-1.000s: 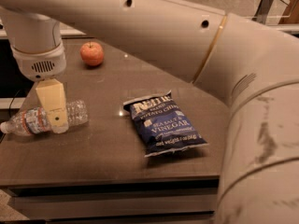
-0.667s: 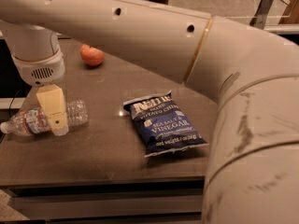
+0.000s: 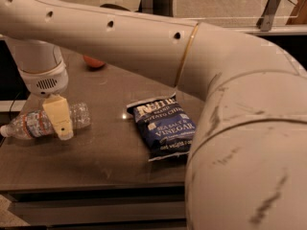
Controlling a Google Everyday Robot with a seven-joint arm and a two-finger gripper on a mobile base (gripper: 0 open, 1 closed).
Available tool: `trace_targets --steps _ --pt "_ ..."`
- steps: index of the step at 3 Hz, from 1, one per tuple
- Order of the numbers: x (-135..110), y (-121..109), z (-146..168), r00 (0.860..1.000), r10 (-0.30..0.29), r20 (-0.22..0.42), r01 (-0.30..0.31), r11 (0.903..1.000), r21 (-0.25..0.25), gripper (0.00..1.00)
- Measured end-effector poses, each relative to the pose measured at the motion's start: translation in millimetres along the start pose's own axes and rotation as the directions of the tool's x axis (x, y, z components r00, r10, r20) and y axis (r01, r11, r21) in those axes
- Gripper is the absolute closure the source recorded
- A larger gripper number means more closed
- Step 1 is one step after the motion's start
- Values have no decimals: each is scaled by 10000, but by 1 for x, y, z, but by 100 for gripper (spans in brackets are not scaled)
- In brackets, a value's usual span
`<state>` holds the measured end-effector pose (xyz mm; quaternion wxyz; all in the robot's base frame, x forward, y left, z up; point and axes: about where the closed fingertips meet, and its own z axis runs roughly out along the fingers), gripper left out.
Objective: Pick water bottle
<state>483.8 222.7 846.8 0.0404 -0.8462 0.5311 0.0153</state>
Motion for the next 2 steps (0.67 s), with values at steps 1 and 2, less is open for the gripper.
trace_targets --steps 1,2 --pt "5 -3 11 9998 114 165 -110 9997 -215 40" --pt "8 -5 14 9998 168 135 -164 9995 -264 63"
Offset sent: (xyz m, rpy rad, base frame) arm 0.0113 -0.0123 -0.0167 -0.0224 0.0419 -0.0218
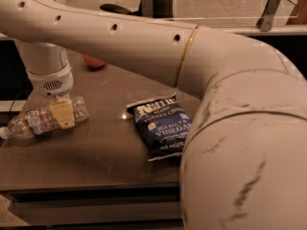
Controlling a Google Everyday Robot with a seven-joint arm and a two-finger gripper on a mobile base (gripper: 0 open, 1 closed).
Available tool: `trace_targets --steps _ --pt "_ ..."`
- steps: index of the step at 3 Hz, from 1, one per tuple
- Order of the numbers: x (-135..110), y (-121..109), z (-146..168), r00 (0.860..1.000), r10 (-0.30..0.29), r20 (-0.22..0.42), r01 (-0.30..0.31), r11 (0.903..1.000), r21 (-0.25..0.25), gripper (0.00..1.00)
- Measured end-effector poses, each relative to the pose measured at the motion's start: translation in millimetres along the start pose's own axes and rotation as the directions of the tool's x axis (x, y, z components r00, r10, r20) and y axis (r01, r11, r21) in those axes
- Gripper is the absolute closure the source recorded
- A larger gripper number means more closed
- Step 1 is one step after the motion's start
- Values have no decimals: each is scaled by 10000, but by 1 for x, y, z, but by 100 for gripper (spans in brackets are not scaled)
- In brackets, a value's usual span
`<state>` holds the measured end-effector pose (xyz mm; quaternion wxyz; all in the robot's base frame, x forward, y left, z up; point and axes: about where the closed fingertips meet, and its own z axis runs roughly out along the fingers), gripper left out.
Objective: Pick water bottle
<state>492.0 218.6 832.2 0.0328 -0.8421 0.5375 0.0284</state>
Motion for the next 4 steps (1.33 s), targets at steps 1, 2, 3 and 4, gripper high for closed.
trace_targets --steps 1,2,3,4 --pt "4 -1 -7 9999 91 83 -92 9999 95 87" --pt "6 -3 -24 9994 66 348 -77 9995 317 100" --pt "6 -8 -48 9974 -39 724 5 9989 472 100" --pt "1 -15 -76 9930 -274 1153 209 9981 572 100"
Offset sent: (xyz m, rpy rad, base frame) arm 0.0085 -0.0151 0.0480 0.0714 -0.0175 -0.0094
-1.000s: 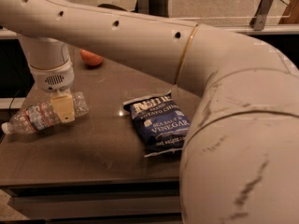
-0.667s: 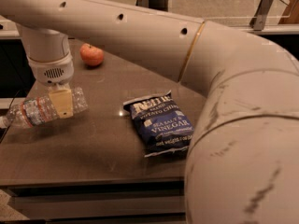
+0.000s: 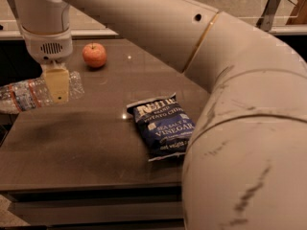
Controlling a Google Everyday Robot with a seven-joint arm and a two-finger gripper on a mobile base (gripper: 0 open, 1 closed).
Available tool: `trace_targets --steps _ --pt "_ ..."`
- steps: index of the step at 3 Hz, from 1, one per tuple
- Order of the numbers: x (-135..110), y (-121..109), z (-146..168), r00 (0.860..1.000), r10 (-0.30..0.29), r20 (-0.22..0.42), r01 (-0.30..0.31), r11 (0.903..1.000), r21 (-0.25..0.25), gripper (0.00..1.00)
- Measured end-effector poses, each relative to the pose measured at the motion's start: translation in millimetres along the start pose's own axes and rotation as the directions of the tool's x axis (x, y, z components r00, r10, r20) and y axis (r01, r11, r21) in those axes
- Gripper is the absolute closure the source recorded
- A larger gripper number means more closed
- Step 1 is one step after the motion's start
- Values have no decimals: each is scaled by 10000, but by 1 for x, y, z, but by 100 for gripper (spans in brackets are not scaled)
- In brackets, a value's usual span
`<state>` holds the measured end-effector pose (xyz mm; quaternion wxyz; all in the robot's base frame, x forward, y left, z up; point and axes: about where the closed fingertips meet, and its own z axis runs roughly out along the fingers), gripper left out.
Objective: Pick water bottle
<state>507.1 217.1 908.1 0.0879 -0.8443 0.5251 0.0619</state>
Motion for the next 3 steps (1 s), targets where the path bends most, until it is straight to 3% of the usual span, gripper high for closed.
trace_targets --steps 3 --pt "-27 -21 -65 9951 -389 909 321 9967 751 100"
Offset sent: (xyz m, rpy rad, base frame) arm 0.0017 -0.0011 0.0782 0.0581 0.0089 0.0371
